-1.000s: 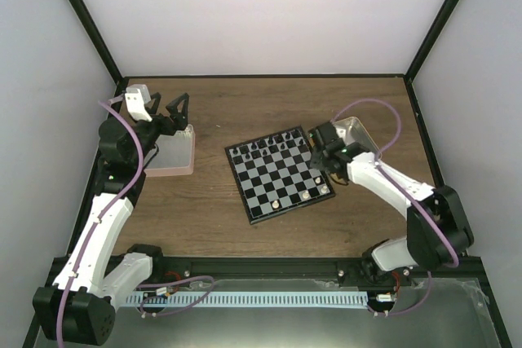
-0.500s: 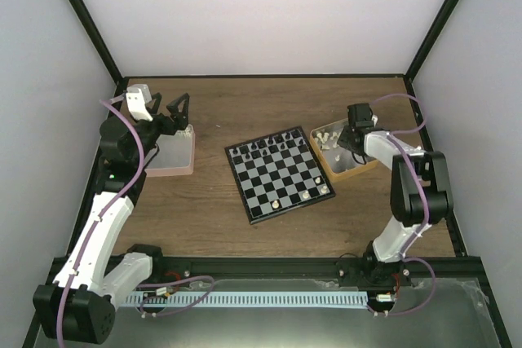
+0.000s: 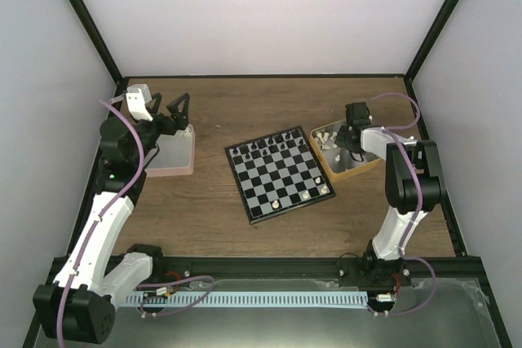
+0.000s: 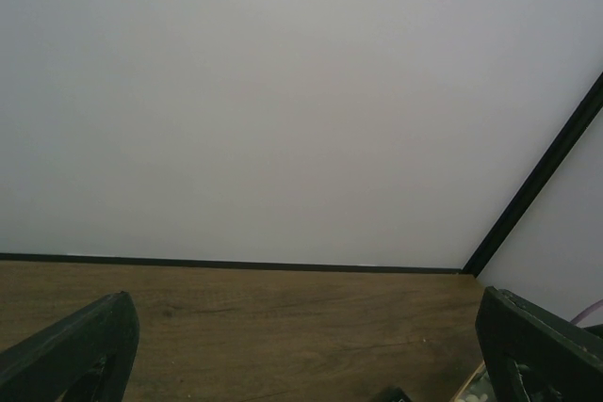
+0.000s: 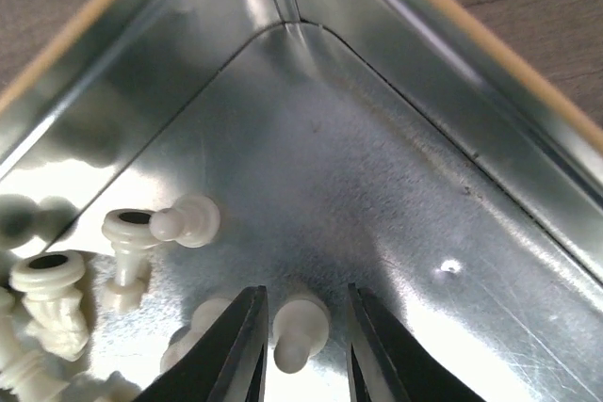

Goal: Set up the chess pieces on the board
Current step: Pick up the chess piece from the storage box, then place the chess piece on the chessboard.

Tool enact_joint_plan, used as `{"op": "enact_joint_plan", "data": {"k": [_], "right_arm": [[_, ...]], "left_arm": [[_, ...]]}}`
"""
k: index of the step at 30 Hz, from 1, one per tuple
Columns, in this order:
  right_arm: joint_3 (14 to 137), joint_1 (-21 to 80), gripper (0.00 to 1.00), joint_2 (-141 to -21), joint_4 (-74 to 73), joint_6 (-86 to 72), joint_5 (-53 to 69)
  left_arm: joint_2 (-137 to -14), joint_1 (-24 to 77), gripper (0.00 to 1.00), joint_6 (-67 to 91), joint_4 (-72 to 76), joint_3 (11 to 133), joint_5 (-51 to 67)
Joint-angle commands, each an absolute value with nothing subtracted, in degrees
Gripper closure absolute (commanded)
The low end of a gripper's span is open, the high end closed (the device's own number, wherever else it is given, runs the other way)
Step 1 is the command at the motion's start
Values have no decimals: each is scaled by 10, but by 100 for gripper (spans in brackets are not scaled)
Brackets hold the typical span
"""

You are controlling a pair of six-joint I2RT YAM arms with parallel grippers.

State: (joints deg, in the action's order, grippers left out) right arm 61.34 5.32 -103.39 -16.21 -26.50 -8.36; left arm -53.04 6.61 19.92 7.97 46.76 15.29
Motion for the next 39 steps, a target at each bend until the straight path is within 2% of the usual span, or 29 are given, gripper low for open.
{"op": "enact_joint_plan", "data": {"k": [1, 5, 10, 20, 33, 39], "right_arm": [[632, 51, 78, -1046, -161, -257, -85], [629, 51, 84, -1045, -164, -255, -88], [627, 51, 97, -1038, -166, -253, -92], [621, 68, 97, -955, -193, -257, -87], [569, 195, 95, -807, -251, -224, -31], [547, 224, 95, -789, -302, -214, -12]], "left_arm": [[-528, 62, 0, 200, 92, 471, 156], [-528, 62, 0, 200, 92, 473, 156], [-528, 62, 0, 200, 92, 473, 156], [-529, 62, 0, 200, 91, 473, 157], [-524, 63, 0, 196, 90, 472, 150], [-521, 62, 0, 196, 91, 470, 145]]}}
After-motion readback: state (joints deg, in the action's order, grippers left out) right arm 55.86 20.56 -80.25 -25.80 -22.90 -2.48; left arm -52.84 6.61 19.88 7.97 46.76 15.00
